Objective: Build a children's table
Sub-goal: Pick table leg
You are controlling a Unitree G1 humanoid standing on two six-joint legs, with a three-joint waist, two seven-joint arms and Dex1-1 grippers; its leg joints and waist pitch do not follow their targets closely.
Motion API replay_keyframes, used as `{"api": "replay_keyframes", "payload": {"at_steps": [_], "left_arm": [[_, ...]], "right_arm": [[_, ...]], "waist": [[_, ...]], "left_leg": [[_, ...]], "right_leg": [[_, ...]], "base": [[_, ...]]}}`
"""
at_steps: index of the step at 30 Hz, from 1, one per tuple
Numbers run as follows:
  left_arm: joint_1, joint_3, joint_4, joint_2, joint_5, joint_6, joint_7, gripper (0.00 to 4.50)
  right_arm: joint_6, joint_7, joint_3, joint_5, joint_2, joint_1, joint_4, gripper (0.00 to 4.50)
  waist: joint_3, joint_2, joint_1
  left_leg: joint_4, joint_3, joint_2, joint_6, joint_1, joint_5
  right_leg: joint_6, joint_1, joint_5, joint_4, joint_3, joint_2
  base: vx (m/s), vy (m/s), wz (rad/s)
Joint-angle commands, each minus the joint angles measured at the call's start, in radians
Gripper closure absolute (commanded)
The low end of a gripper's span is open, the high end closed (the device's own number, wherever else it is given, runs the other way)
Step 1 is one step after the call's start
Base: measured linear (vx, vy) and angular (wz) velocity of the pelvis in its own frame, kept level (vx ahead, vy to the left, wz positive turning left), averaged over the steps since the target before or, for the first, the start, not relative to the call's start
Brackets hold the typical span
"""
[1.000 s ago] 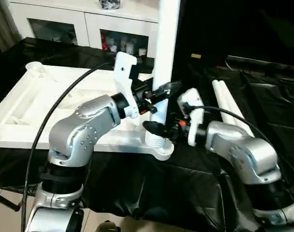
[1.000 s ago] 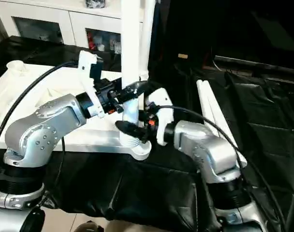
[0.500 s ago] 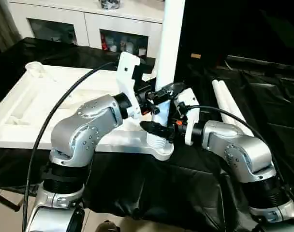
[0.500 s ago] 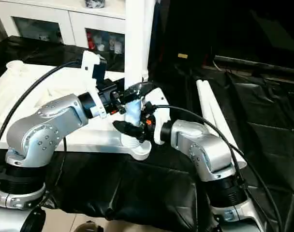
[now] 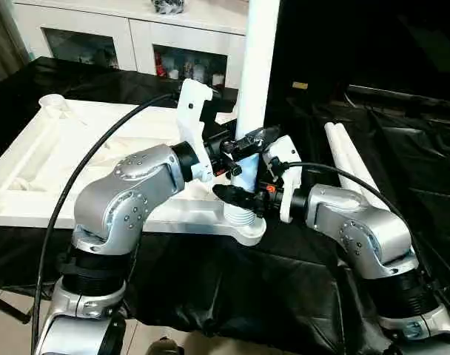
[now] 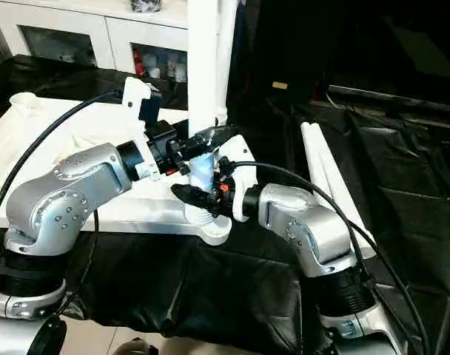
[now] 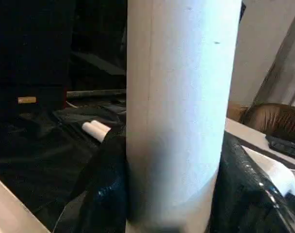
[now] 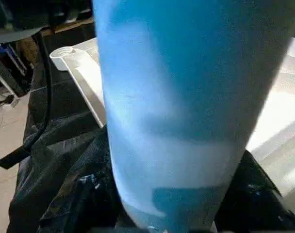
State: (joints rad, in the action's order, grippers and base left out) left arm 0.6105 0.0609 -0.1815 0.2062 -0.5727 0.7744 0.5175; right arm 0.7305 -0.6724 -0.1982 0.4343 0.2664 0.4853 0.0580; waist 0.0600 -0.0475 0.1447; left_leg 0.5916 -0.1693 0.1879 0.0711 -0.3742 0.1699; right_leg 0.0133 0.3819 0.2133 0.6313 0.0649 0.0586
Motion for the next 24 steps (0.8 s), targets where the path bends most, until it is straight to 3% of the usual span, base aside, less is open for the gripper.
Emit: {"api": "replay_keyframes", "payload": {"at_steps": [1,5,6,10,11,13,17,21,24], "left_arm": [[0.028,0.02,-0.028,0.0,-0.005,-0.001,0.027,2.62],[0.03,0.024,-0.028,0.005,0.0,-0.007,0.034,2.62],[0.031,0.026,-0.027,0.005,0.0,-0.009,0.036,2.62],[0.038,0.017,-0.024,-0.005,-0.011,-0.001,0.026,2.62],[0.042,0.009,-0.018,-0.011,-0.017,0.001,0.02,2.06],[0.052,-0.023,-0.009,-0.024,-0.06,0.024,0.018,1.92],[0.062,-0.059,-0.004,-0.049,-0.058,-0.048,0.003,1.58],[0.101,-0.171,0.013,-0.117,-0.119,-0.134,-0.057,1.47],[0.128,-0.23,0.039,-0.125,-0.129,-0.177,-0.091,1.47]], "right_arm": [[-0.018,0.011,0.021,-0.02,0.01,0.017,-0.011,2.53],[-0.022,0.011,0.018,-0.021,0.01,0.011,-0.01,2.57],[-0.023,0.011,0.017,-0.022,0.01,0.012,-0.01,2.57],[-0.024,0.015,0.016,-0.023,0.005,0.007,-0.007,2.57],[-0.025,0.016,0.016,-0.023,0.003,0.006,-0.008,2.57],[-0.028,0.023,0.018,-0.025,-0.001,0.003,-0.008,2.57],[-0.034,0.041,0.027,-0.026,-0.012,-0.005,-0.01,2.57],[-0.061,0.075,0.043,-0.032,-0.038,-0.016,-0.017,2.57],[-0.108,0.11,0.058,-0.047,-0.061,-0.027,-0.028,2.57]], "waist": [[-0.07,0.006,0.001],[-0.07,0.006,0.0],[-0.07,0.011,0.001],[-0.07,0.01,0.0],[-0.071,0.013,0.001],[-0.071,0.014,0.0],[-0.072,0.013,0.0],[-0.072,0.014,0.002],[-0.071,0.014,-0.002]], "left_leg": [[-0.066,0.013,0.041,0.044,0.016,0.118],[-0.066,0.013,0.041,0.046,0.015,0.123],[-0.066,0.014,0.041,0.048,0.016,0.125],[-0.066,0.014,0.041,0.048,0.015,0.126],[-0.066,0.014,0.041,0.05,0.016,0.127],[-0.066,0.014,0.04,0.052,0.016,0.131],[-0.065,0.015,0.04,0.052,0.016,0.133],[-0.064,0.016,0.04,0.053,0.013,0.132],[-0.065,0.015,0.039,0.052,0.013,0.144]], "right_leg": [[0.137,-0.046,0.064,-0.066,-0.053,0.083],[0.136,-0.047,0.069,-0.067,-0.053,0.083],[0.137,-0.046,0.068,-0.066,-0.053,0.083],[0.142,-0.047,0.055,-0.066,-0.053,0.083],[0.143,-0.047,0.054,-0.065,-0.053,0.083],[0.145,-0.047,0.053,-0.065,-0.053,0.082],[0.153,-0.049,0.04,-0.066,-0.053,0.082],[0.171,-0.052,0.013,-0.064,-0.052,0.084],[0.155,-0.052,0.033,-0.067,-0.052,0.083]], "base": [[0.0,0.0,0.0],[0.0,0.0,0.0],[0.0,0.0,0.0],[0.0,0.0,0.0],[0.0,0.0,0.0],[0.0,0.0,0.0],[0.0,0.0,0.0],[0.0,0.0,0.0],[0.0,0.0,0.0]]}}
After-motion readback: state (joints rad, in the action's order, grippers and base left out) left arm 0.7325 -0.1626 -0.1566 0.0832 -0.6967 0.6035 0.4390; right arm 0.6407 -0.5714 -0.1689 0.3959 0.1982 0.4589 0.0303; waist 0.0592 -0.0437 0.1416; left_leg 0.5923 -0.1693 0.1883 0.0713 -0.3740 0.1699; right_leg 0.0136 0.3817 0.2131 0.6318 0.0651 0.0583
